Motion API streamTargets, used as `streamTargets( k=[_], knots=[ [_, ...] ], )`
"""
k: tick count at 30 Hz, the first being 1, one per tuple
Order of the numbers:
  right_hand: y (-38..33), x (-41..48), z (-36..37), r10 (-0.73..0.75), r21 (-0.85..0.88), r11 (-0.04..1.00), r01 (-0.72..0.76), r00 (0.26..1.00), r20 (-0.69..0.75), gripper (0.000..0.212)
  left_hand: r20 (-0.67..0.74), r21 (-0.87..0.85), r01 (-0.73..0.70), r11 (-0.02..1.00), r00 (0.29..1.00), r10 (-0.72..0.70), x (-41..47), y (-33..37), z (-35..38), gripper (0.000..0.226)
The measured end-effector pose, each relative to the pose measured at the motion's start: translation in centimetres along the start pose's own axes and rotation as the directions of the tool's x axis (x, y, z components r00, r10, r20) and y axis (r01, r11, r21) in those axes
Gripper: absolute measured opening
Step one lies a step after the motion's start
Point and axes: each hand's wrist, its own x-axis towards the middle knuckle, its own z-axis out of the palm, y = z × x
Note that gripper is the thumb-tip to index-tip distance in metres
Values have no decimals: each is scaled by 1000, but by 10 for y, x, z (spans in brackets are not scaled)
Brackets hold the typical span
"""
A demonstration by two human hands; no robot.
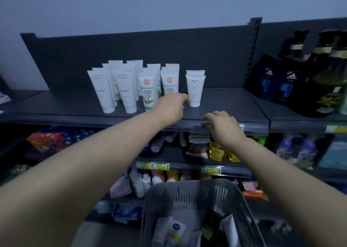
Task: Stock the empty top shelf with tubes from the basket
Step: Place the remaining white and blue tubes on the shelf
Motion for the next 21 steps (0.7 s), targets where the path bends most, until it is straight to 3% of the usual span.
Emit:
streamTargets(
  k=[5, 11, 14, 21],
  knots=[
    [9, -55, 29, -28, 5, 1000, 27, 990, 140, 34, 201, 61, 49, 997, 978, -60, -48, 10, 42, 31],
    [22, -129, 81, -73, 44, 997, 61, 923, 377, 33, 501, 39, 214, 976, 841, -205, -120, 24, 107, 34],
    [23, -158, 99, -84, 48, 996, 70, 886, 456, 32, 573, 56, 238, 970, 788, -227, -156, 19, 139, 33],
    [36, -195, 137, 38, -13, 999, -38, 806, 590, 38, 683, 0, 448, 894, 652, -328, -205, -5, 203, 34]
  ],
)
